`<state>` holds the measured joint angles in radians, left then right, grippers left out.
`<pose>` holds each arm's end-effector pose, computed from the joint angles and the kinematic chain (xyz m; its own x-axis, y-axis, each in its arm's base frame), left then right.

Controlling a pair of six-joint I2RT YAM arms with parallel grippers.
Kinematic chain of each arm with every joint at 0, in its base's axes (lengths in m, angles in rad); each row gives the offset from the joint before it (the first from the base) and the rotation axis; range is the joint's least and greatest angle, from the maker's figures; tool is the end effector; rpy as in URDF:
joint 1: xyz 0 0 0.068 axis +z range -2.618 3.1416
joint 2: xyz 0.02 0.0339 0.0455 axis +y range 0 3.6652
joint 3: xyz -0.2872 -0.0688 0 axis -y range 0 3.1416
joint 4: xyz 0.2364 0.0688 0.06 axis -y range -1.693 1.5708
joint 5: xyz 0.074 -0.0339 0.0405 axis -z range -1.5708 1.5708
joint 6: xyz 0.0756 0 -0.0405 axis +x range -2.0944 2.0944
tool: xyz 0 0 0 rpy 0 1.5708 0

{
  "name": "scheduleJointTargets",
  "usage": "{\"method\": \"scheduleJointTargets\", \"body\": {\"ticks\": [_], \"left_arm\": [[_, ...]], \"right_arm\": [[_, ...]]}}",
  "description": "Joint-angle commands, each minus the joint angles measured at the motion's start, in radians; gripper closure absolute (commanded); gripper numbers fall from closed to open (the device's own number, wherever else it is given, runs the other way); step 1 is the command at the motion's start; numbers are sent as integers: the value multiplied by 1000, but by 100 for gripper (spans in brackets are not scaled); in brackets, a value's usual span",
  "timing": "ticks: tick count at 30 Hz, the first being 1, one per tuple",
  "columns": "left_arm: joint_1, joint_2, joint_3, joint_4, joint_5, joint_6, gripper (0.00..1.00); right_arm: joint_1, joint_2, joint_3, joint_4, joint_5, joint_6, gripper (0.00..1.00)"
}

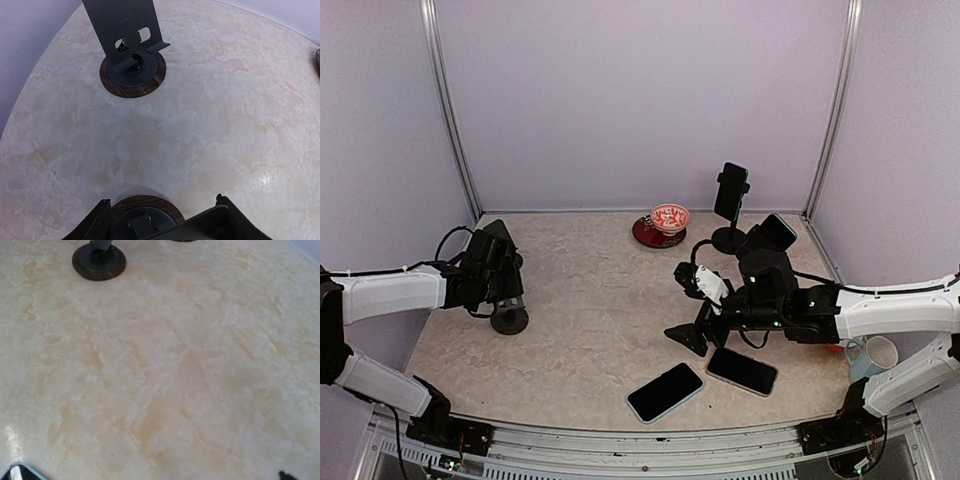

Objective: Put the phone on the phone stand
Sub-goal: Move the phone stand to the corner of the board.

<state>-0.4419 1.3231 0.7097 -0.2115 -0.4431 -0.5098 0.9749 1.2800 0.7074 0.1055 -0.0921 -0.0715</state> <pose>0.2615 -0.0879 0.2004 -0.6397 -0.1851 -0.7460 -0.2163 0.9747 -0.0563 0.1638 0.2540 0.2438 -0.1899 -0.4068 -0.8936 -0.8861 0.4630 -0.0225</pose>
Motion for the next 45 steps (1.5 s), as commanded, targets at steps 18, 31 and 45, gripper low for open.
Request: {"method": "scheduleJointTargets", "body": {"ticks": [18,31,45], "left_arm": [[62,8,-57,180,142,80,10],[62,-98,-71,148,132,83,1],[48,-239,-47,81,133,70,1]], "right_arm": [[-7,29,15,19,19,-17,0],[-7,37,17,18,9,-17,0],[-5,-7,0,30,28,-31,0]]}}
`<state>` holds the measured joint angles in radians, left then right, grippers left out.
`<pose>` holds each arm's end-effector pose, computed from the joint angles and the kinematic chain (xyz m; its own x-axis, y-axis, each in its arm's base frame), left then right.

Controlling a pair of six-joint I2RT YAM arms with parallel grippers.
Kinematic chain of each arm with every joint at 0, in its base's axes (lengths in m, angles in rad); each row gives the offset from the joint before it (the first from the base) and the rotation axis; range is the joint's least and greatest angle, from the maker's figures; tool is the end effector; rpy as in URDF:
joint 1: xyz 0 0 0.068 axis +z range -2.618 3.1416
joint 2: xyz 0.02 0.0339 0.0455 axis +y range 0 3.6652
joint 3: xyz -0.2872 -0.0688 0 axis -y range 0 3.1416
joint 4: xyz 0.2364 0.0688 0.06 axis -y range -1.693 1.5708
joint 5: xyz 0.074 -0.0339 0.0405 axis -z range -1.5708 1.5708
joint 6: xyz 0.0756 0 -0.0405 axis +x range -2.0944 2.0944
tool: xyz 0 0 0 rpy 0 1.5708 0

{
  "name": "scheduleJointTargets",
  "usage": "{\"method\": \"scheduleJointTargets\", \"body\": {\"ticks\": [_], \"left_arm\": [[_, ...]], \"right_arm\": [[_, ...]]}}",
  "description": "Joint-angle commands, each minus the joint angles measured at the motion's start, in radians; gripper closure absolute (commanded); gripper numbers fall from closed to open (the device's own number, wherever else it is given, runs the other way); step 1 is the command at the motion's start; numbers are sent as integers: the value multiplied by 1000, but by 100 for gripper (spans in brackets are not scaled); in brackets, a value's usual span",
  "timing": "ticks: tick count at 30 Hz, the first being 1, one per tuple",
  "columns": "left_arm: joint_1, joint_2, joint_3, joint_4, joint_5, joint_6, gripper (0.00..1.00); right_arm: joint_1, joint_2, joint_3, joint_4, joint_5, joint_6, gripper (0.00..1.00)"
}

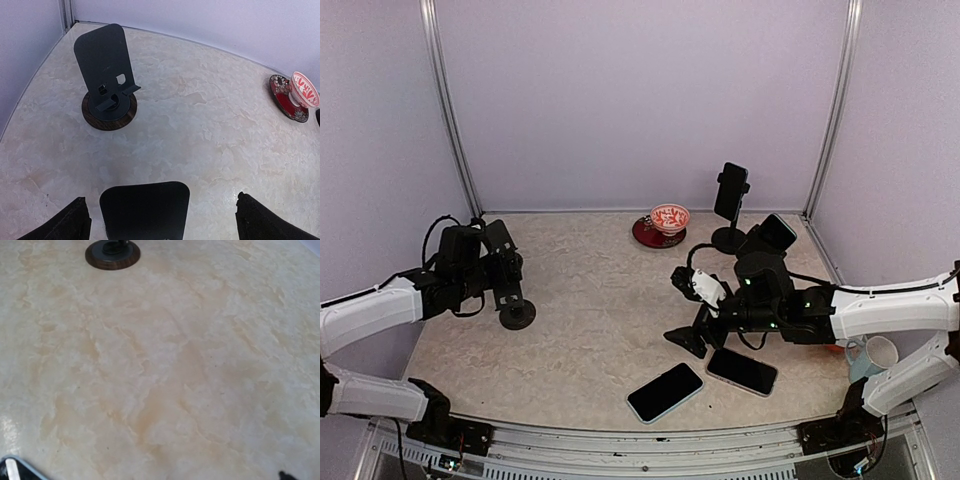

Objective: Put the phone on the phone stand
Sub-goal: Move the phone stand to the corner of the board.

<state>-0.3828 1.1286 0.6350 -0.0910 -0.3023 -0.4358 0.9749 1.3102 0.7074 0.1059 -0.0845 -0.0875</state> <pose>0.2455 -0.0746 0.2332 -0.5174 -0.2261 -0.8253 -0.1016 0.9739 -0.2031 0.1665 0.2569 0.2352 -0.1908 -0.4365 -0.8792 -0.8864 0.4615 -0.0367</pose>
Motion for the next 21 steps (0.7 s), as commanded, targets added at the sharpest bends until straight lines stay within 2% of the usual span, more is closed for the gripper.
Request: {"method": "scheduleJointTargets", "body": {"ticks": [1,8,12,17,21], "left_arm": [[-19,-51,46,-60,-23,-10,1],[-158,-37,213,-244,-242,18,1],[-183,-5,271,-313,-203,2,1],[-277,-53,225,-265,-233,23,1],[-298,-156,117,-133,-69,55,1]], "right_arm": [[-6,-45,-7,35,29,-19,0],[-7,-54,-22,58,53,-31,0],[-7,-60,19,6,47,-10,0],[-6,-73,106,-154,-1,45,0],[5,-112,90,-245,-52,87,0]]}}
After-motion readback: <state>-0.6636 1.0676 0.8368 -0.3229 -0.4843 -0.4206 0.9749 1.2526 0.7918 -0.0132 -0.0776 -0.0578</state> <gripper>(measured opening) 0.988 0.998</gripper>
